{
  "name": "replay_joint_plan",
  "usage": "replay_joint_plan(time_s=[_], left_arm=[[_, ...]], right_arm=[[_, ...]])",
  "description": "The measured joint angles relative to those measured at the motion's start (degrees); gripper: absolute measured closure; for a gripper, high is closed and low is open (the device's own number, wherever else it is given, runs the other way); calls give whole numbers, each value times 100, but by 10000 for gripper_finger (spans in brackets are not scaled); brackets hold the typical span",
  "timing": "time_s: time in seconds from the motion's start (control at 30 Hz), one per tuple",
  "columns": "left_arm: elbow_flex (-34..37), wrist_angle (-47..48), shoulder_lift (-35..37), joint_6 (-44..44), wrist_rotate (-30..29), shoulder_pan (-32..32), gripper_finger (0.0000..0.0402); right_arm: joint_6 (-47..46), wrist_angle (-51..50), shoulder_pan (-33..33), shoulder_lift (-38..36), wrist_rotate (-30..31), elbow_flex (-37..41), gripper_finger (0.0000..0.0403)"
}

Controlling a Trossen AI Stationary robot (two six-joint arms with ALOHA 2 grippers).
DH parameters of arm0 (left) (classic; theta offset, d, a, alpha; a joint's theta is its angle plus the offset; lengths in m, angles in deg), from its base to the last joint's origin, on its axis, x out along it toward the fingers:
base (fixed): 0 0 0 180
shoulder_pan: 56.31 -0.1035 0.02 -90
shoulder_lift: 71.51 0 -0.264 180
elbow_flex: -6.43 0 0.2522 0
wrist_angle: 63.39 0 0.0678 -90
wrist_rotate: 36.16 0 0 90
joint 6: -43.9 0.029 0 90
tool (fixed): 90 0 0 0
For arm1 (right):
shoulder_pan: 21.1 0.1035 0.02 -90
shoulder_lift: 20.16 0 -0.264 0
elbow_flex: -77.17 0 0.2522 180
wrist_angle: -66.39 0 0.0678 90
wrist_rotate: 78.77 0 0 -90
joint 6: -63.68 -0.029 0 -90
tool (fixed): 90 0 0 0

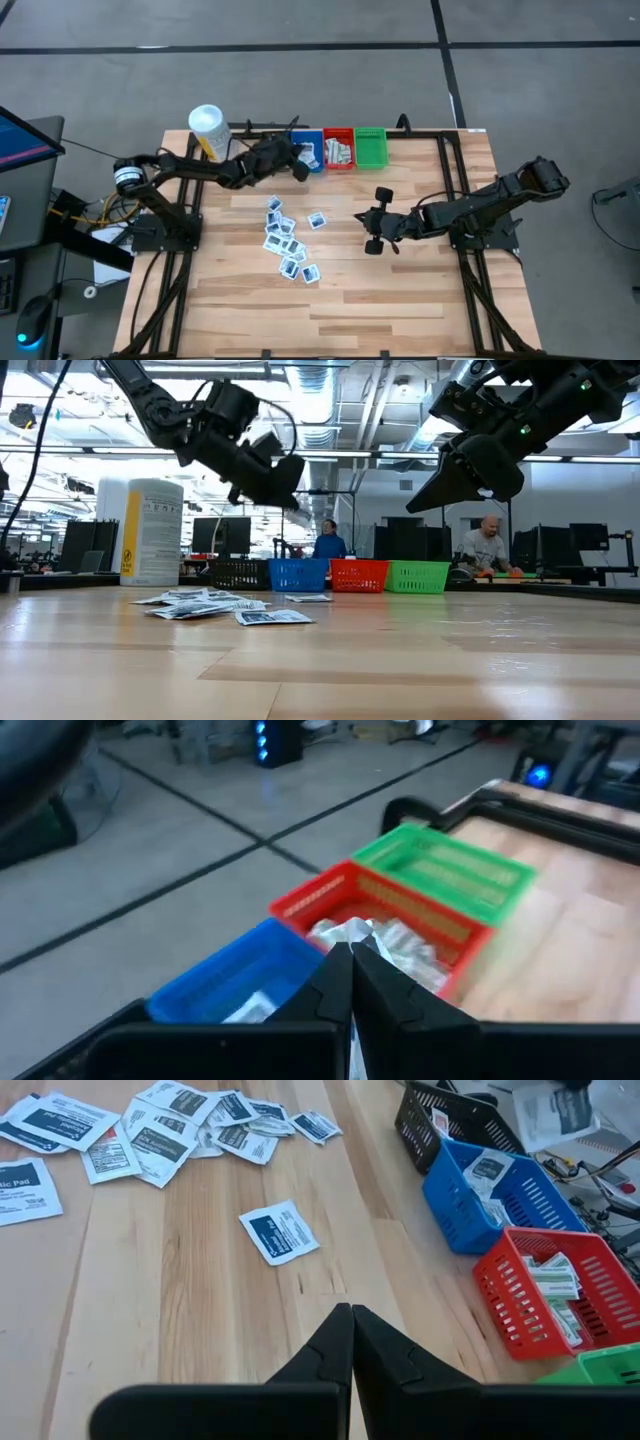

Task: Pick & Place First Aid Supplies
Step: Put the gray towelette pack into the blue bin

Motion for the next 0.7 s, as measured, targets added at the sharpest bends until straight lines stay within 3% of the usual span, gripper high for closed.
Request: replay_joint_plan(time_s=[0.33,0.7], left_arm=[[-2,-78,-552,-370,651,-854,394],[-2,-434,-870,-490,747,-767,336]], right_arm=[[44,12,0,0,0,0,403],[44,26,0,2,-1,0,403]])
